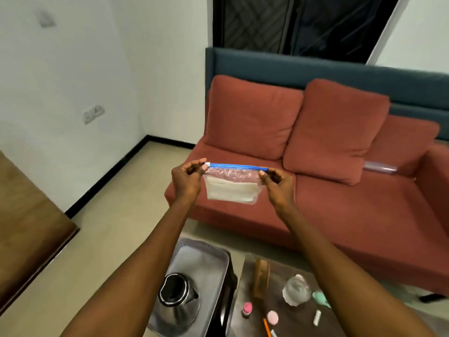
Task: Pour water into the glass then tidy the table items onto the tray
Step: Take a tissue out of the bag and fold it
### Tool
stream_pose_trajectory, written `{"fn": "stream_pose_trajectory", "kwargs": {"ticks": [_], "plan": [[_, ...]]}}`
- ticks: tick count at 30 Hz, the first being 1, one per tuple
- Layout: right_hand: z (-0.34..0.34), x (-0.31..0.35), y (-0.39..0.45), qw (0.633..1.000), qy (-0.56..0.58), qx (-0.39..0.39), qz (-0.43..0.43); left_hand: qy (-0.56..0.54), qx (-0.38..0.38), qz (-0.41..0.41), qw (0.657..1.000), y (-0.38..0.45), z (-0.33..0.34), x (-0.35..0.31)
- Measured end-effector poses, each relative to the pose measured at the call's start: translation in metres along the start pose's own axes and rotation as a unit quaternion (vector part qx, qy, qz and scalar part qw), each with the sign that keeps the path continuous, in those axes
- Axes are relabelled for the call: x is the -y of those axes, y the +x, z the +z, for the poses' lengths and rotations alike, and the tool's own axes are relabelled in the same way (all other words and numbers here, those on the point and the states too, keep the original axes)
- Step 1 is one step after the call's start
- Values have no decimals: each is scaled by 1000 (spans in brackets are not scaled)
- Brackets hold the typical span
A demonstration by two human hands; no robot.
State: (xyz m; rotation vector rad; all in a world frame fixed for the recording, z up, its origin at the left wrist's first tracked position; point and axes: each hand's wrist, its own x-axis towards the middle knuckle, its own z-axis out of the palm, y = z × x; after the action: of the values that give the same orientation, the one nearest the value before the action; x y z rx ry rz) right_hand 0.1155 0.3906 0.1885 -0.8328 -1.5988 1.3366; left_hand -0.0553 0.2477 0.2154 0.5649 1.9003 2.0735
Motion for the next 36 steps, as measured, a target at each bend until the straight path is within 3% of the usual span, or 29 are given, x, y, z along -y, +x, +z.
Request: {"fn": "stream_pose_trajectory", "kwargs": {"ticks": [8,18,24,28,31,36], "plan": [[-108,181,-19,989,-24,-6,-144,-72,22,119,990,-91,42,-176],[-198,351,-43,954,-189,-20,-231,-73,77,192,976,-169,73,-319],[-191,417,-67,906,-252,75,-331,-13,101,281,954,-188,86,-371],[-163,441,-84,891,-257,146,-344,18,134,310,941,-195,80,-392],[-146,450,-87,881,-277,136,-358,18,153,315,936,-195,73,-404],[-133,463,-89,897,-248,132,-342,42,192,321,927,-181,57,-423]]}}
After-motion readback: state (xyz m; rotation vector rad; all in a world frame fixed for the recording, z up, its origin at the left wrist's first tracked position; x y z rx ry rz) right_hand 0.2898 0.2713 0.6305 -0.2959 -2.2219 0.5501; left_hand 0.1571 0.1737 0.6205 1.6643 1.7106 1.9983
